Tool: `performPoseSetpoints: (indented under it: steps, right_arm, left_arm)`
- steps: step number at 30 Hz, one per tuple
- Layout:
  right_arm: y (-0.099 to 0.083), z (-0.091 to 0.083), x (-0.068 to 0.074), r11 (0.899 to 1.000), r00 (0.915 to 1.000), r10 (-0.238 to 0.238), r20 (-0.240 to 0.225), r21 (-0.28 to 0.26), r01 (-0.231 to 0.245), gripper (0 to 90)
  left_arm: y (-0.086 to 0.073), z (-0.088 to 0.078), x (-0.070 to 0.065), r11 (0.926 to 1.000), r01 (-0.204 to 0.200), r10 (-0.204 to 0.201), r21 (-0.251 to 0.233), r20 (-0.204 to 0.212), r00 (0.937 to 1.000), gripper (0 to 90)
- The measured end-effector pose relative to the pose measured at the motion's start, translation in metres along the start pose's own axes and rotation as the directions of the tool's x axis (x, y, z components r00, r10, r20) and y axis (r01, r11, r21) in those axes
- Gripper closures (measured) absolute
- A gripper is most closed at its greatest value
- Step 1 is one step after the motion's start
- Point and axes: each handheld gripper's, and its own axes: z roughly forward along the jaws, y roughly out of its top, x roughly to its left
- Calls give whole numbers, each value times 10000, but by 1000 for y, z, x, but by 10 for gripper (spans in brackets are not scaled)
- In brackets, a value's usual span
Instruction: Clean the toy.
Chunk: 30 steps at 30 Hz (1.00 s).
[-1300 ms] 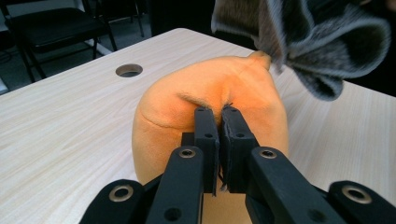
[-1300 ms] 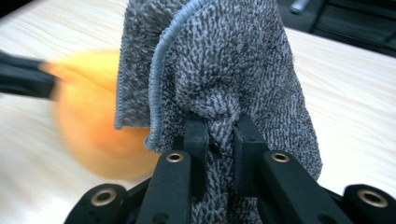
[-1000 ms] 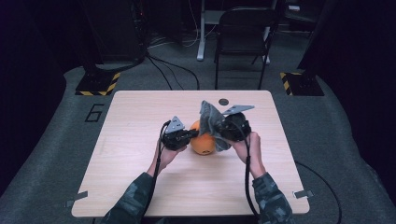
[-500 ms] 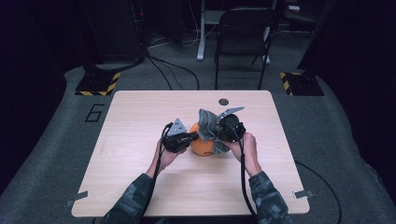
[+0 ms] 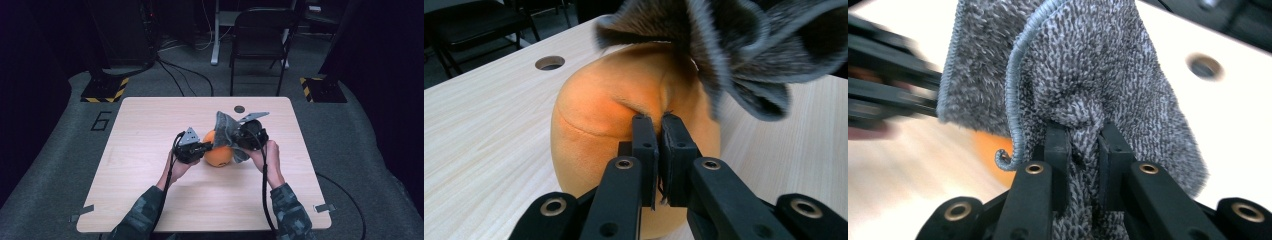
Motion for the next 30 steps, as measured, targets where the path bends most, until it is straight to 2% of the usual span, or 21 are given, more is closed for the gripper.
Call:
performPoseSetpoints:
  steps: [2,4,6,7,10,14,16,18,22,24,25,26,27,30]
  right_arm:
    - [5,3,17,9988,9984,-487,-288,-125,483,784]
    - [6,13,31,9958,9951,-906,-389,106,911,783]
    - [4,27,36,9944,9948,-970,-312,392,982,784]
    - [3,30,35,9932,9938,-1080,-276,397,1091,784]
    - [3,28,30,9935,9947,-1021,-82,497,1024,785]
    - [-3,28,15,9964,9976,-688,114,510,682,785]
    - [-5,28,8,9975,9991,-376,186,607,364,785]
    - [-7,28,3,9973,9985,-444,327,604,424,786]
    - [-14,28,-10,9972,9975,-34,702,752,-19,785]
    - [-14,30,-9,9967,9967,-218,777,794,156,785]
    - [-14,30,-6,9971,9960,-92,889,759,24,784]
    - [-14,30,-6,9971,9960,-92,889,759,24,784]
    - [-13,28,-8,9976,9971,-228,729,666,179,781]
    - [-12,21,-9,9994,9989,-91,467,326,76,775]
  left_arm:
    - [0,-1,-1,9999,-59,59,101,64,10000,864]
    - [0,-2,-1,9999,-58,58,122,32,10000,864]
    - [-1,-2,0,9998,-73,73,193,-13,10000,864]
    - [-2,-2,0,9997,-57,57,221,7,10000,864]
    - [-2,-2,1,9998,-44,44,194,5,10000,864]
    - [-2,-1,1,9998,-25,24,217,41,10000,864]
    - [-2,0,0,9998,-22,22,187,-8,10000,864]
    - [-2,0,1,9997,-15,14,247,43,10000,864]
    - [-1,2,1,9996,10,-11,276,22,10000,864]
    - [-1,3,1,9997,12,-11,228,-39,10000,864]
    - [-1,3,1,9997,12,-11,228,-39,10000,863]
    - [-1,2,2,9995,1,-2,327,26,10000,863]
    - [-1,2,2,9997,58,-56,222,-96,9999,863]
    - [0,1,2,9996,161,-155,228,-246,9996,860]
